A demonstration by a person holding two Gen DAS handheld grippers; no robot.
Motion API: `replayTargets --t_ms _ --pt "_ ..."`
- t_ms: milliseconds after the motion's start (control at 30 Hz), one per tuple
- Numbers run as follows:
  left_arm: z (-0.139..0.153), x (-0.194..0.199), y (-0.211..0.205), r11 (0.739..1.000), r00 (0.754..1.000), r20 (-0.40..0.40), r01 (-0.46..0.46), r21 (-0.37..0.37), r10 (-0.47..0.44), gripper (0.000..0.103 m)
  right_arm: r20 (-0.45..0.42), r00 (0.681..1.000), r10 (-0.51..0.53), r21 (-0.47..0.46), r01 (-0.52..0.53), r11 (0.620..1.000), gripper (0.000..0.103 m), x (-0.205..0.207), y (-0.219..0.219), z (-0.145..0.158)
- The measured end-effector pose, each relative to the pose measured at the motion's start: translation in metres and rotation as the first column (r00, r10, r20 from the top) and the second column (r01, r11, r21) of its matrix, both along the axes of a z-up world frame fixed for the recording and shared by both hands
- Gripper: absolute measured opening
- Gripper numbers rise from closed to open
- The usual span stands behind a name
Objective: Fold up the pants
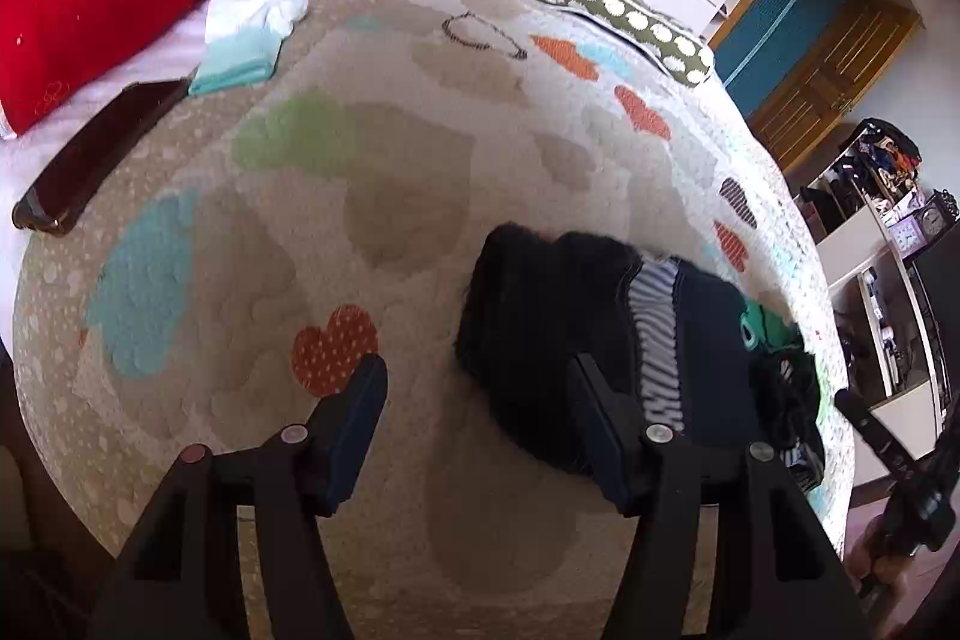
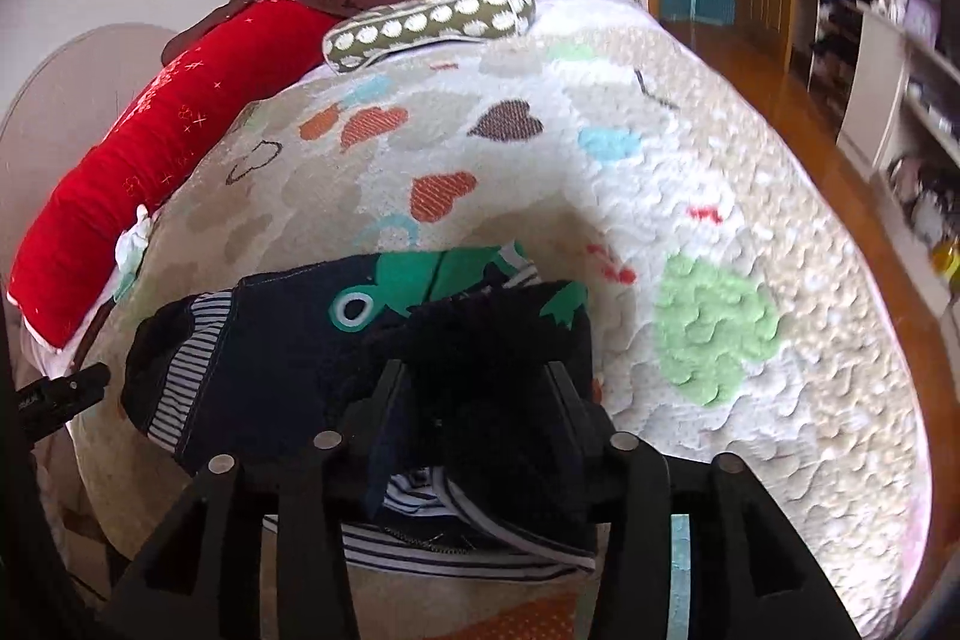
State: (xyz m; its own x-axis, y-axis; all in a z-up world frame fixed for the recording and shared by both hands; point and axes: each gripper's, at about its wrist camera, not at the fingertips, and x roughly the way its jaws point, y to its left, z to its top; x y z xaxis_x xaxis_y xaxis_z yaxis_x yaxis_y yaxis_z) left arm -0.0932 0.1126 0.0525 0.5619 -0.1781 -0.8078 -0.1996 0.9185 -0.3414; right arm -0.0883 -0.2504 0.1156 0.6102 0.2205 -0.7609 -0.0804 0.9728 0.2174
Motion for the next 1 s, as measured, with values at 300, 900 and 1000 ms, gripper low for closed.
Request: replayTargets --t_ms 300,900,1000 --pt "-0.013 -0.018 0.019 1.0 1.0 0.007 0.015 0.015 -0.015 0.061 -0.061 0.943 0.327 0.062 -0.324 0.944 0.055 0.029 0.128 0.015" --pt "-0.028 -0.041 0.05 0.991 1.0 0.027 -0.005 -0.133 0.009 0.061 -0.399 0.773 0.494 -0.19 -0.597 0.78 0.067 0.118 0.33 -0.053" --pt "-0.03 -0.036 0.044 0.986 0.999 0.041 0.017 -0.167 -0.01 0.061 -0.382 0.778 0.499 -0.224 -0.602 0.766 0.034 0.116 0.324 -0.048"
